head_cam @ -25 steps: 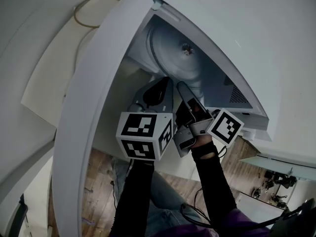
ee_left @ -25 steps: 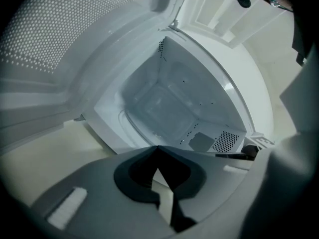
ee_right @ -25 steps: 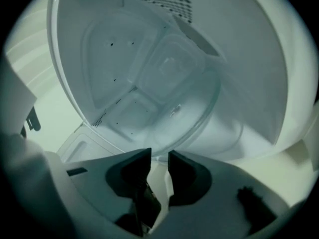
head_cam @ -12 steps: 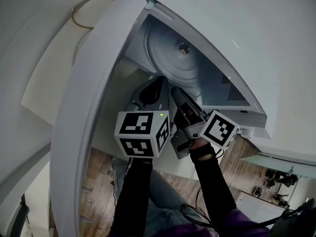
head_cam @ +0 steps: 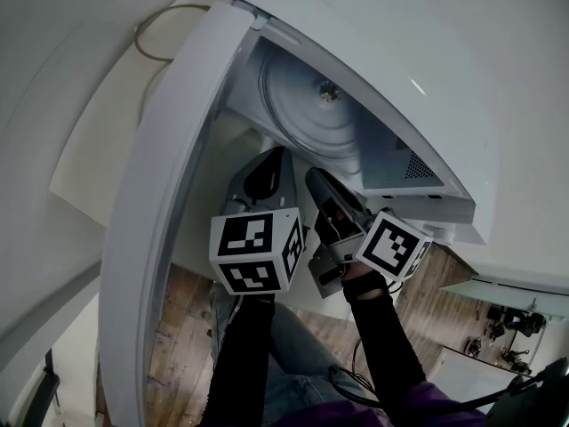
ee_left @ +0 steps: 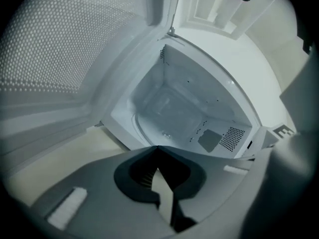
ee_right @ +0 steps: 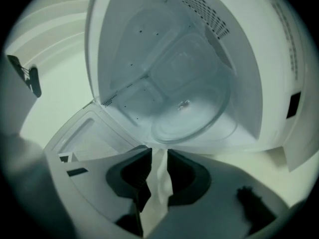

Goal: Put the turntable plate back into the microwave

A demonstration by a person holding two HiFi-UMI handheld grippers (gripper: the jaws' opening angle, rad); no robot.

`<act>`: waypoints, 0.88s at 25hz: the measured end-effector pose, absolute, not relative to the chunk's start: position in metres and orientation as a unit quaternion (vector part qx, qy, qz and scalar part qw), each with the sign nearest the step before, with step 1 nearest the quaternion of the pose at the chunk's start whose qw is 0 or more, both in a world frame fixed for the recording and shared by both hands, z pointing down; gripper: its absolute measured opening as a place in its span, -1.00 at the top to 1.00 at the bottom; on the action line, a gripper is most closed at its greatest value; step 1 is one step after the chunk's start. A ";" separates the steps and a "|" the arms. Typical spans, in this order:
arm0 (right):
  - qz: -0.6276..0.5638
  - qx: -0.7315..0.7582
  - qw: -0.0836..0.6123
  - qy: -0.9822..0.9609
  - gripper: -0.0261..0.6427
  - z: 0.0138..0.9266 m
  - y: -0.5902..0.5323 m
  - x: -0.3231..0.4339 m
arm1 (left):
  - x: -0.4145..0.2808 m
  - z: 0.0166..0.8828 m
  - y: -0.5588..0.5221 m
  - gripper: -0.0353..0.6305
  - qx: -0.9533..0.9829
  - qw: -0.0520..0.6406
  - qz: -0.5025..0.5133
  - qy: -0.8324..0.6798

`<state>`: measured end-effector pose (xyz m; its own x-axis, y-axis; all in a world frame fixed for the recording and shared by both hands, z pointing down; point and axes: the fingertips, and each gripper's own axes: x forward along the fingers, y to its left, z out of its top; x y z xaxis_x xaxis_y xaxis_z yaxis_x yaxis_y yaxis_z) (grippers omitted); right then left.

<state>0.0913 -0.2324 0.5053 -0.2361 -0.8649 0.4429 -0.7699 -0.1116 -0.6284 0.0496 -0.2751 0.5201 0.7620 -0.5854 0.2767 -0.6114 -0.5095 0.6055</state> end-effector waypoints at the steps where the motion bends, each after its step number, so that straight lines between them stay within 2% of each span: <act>1: -0.414 -0.612 0.053 0.672 0.61 0.499 -0.231 0.086 | 0.047 0.517 -0.273 0.88 0.869 0.353 0.018 -0.347; 6: -0.326 -0.616 -0.005 0.717 0.67 0.457 -0.226 0.068 | 0.038 0.484 -0.263 0.88 0.882 0.320 0.011 -0.346; 11: -0.189 -0.633 -0.087 0.745 0.72 0.402 -0.214 0.060 | 0.036 0.431 -0.242 0.88 0.909 0.243 0.006 -0.338; 14: -0.101 -0.647 -0.091 0.750 0.75 0.364 -0.212 0.058 | 0.029 0.398 -0.237 0.88 0.919 0.188 -0.010 -0.346; 22: 0.064 -0.671 -0.098 0.732 0.85 0.289 -0.184 0.052 | 0.013 0.317 -0.202 0.88 0.923 0.094 -0.073 -0.365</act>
